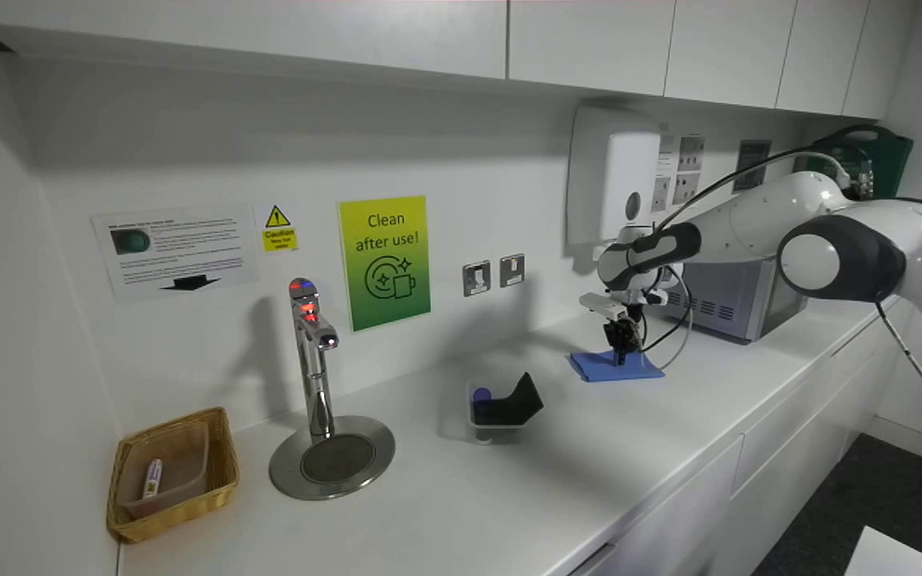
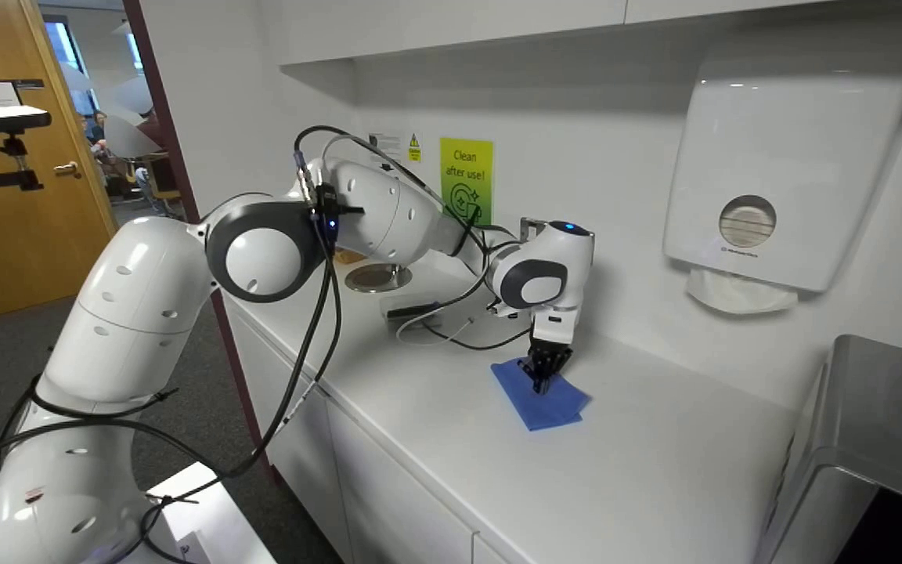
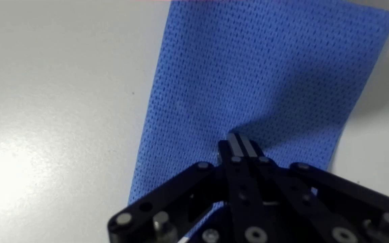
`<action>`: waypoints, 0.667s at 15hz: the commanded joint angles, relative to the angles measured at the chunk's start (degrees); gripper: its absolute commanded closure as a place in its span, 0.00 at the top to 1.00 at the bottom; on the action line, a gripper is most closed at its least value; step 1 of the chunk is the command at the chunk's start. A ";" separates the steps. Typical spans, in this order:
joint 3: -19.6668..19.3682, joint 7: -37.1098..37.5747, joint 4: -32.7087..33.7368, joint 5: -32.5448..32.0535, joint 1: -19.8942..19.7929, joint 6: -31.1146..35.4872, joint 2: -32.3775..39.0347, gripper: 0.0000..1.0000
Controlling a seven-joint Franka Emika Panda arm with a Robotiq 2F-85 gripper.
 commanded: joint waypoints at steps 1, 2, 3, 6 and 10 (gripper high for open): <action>-0.88 -0.59 1.24 -0.68 2.07 -1.15 0.14 0.00; -0.78 -0.59 1.21 -0.72 2.53 -1.16 0.10 0.00; -0.69 -0.56 1.14 -0.77 3.00 -1.08 0.09 0.00; -0.49 -0.55 1.29 -0.85 4.24 -1.16 0.15 0.00; -0.13 -0.69 1.87 -0.82 5.68 -1.23 0.39 0.00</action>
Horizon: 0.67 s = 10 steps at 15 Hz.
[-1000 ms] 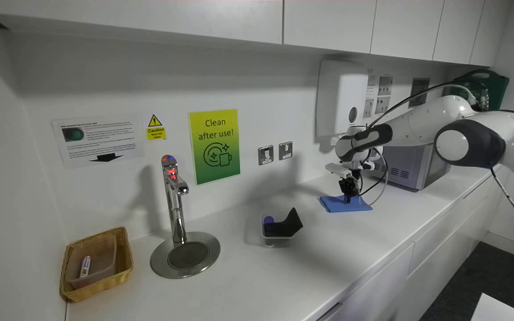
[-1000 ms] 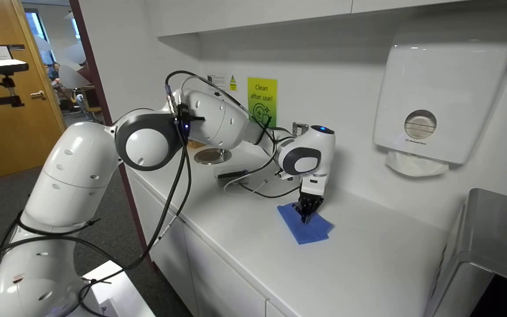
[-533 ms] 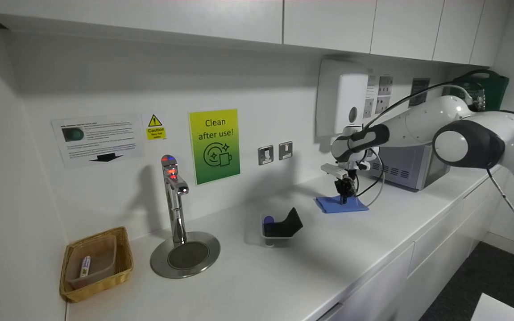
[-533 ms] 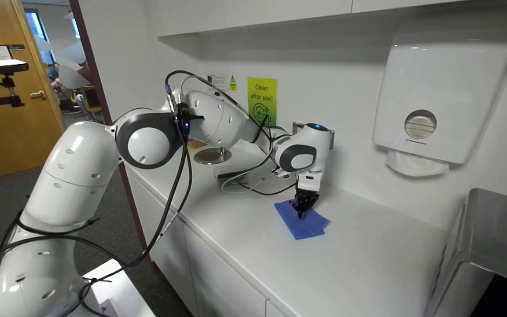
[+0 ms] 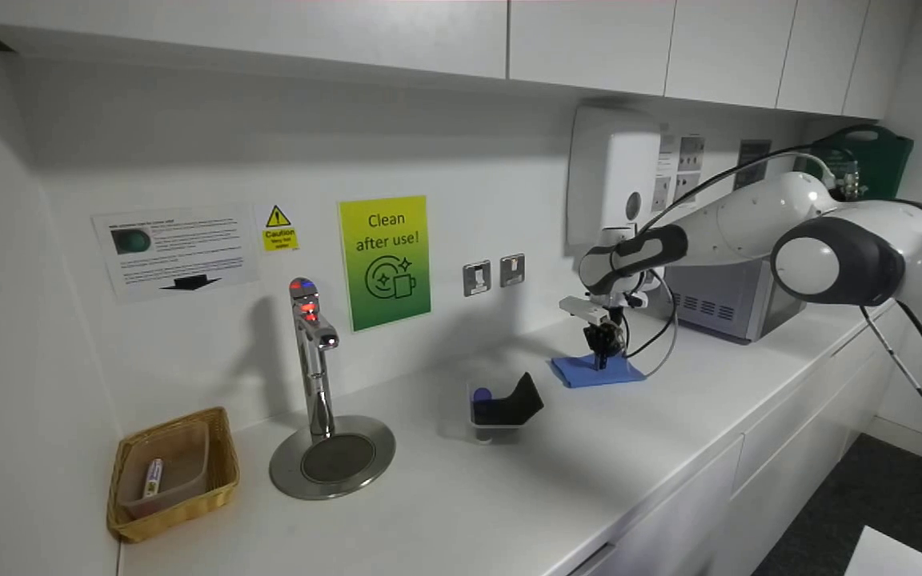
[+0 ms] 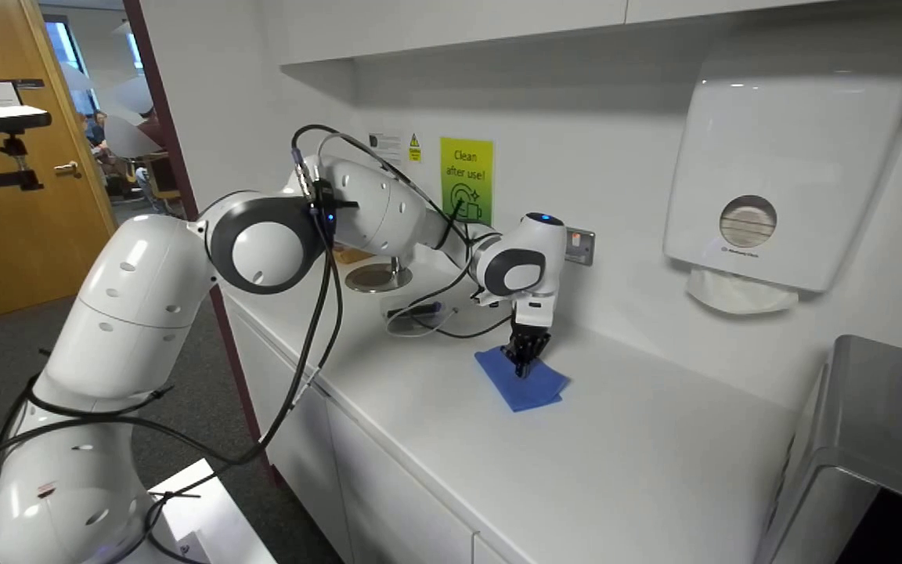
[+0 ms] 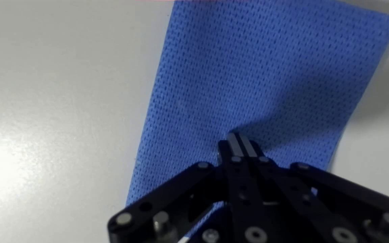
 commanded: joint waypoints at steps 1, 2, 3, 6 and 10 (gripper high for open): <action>-0.05 -0.73 1.83 -0.71 1.23 -1.29 0.48 0.00; 0.09 -0.80 1.94 -0.72 1.63 -1.24 0.64 0.00; 0.22 -0.86 2.11 -0.75 2.02 -1.32 0.78 0.00; 0.47 -0.80 2.60 -1.10 3.33 -1.28 1.12 0.00; 1.07 -0.90 3.40 -1.34 4.88 -1.32 1.52 0.00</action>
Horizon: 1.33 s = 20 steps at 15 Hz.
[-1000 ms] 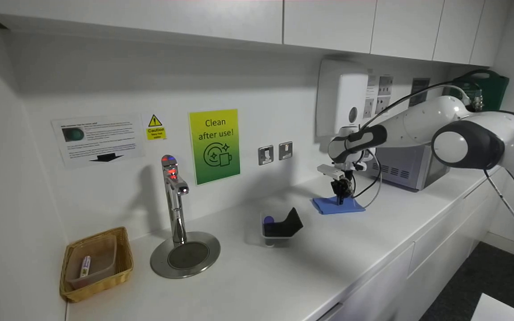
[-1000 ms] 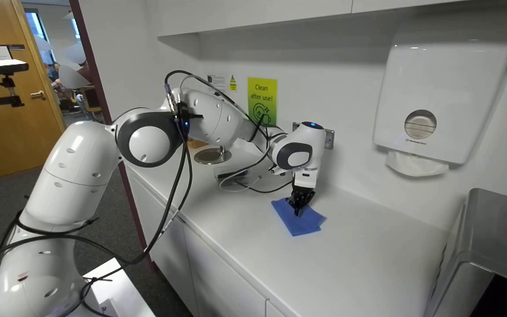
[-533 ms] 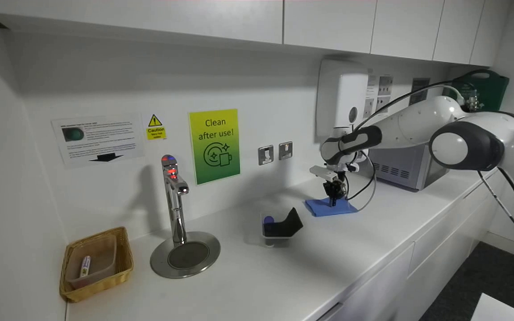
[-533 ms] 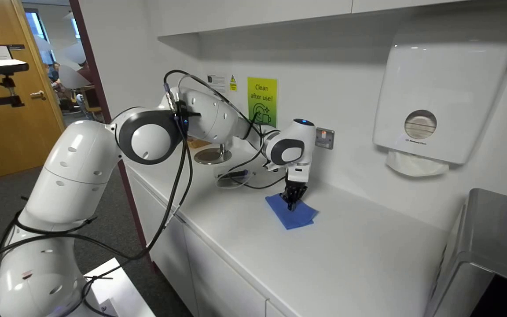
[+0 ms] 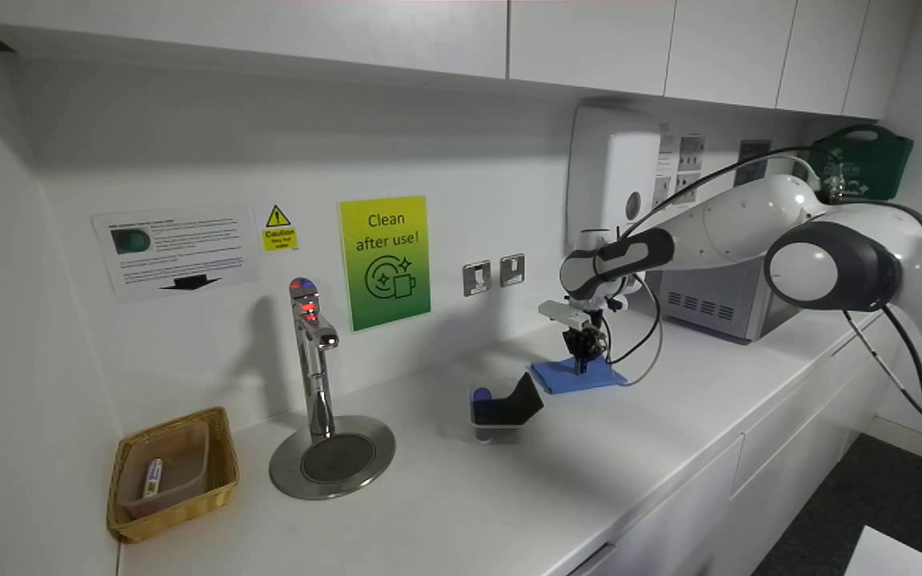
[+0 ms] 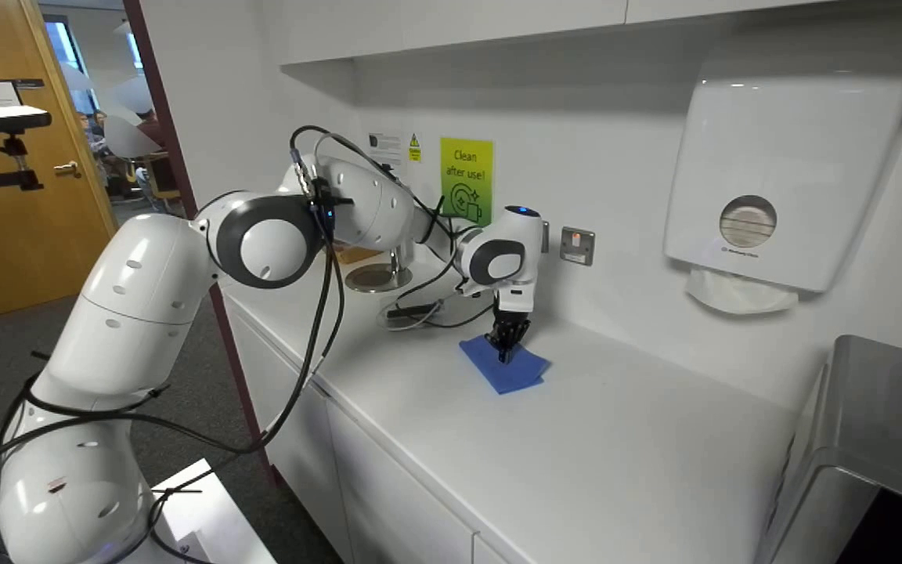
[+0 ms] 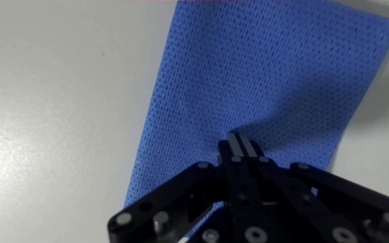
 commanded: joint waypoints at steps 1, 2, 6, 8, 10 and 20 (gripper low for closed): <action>0.69 -1.04 2.33 -1.10 0.94 -1.21 0.93 0.00; 0.93 -1.24 2.47 -1.12 1.19 -1.05 0.96 0.00; 1.97 -4.15 0.30 -0.88 1.92 -0.36 -0.27 0.00; 2.60 -6.66 -2.47 -1.00 2.32 0.44 -1.81 0.00; 2.83 -9.16 -4.56 -1.22 2.69 0.95 -3.00 0.00; 2.81 -24.30 -23.17 -0.76 3.01 4.97 -14.43 0.00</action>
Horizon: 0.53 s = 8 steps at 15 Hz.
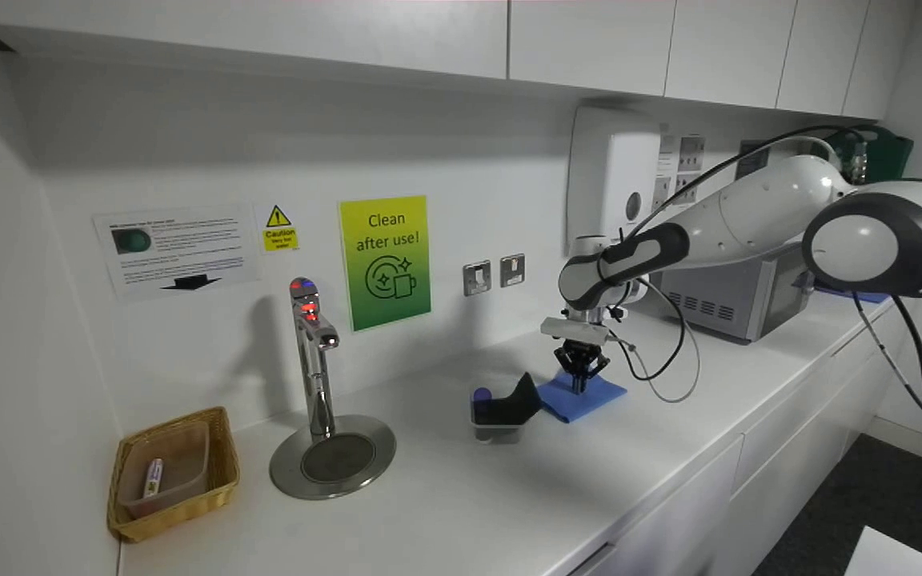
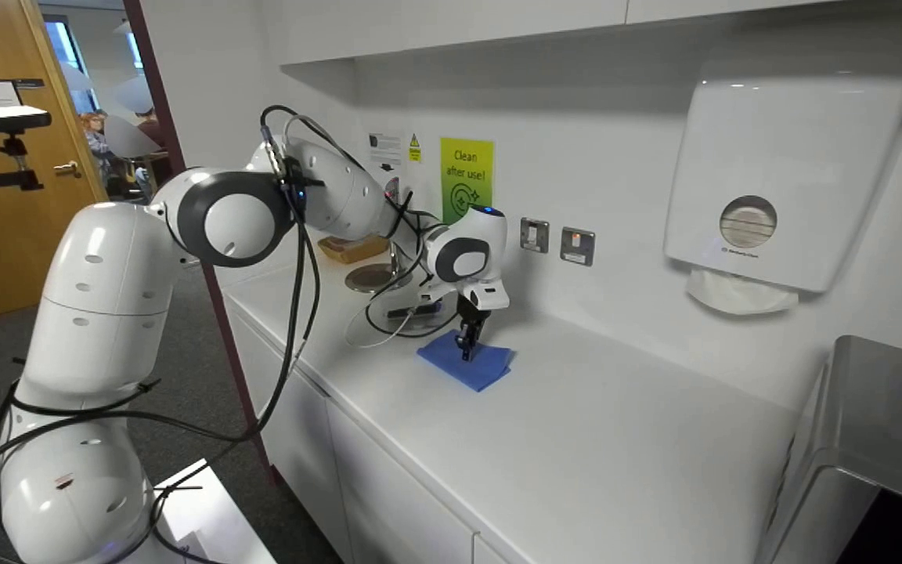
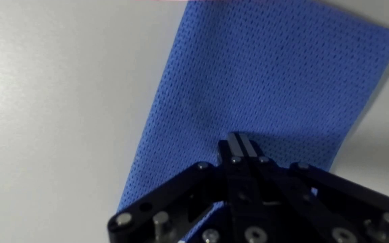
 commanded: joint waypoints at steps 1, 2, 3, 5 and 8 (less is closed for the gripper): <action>0.23 -5.31 -11.42 -0.39 -0.10 3.25 -7.10 0.00; 0.17 -6.10 -12.98 -0.45 -0.03 3.78 -8.21 0.00; 0.11 -6.95 -14.53 -0.53 0.00 4.28 -9.22 0.00; -0.12 -7.98 -17.04 -0.75 -0.05 5.57 -10.79 0.00; -0.51 -8.36 -19.87 -0.69 -0.43 7.60 -12.67 0.00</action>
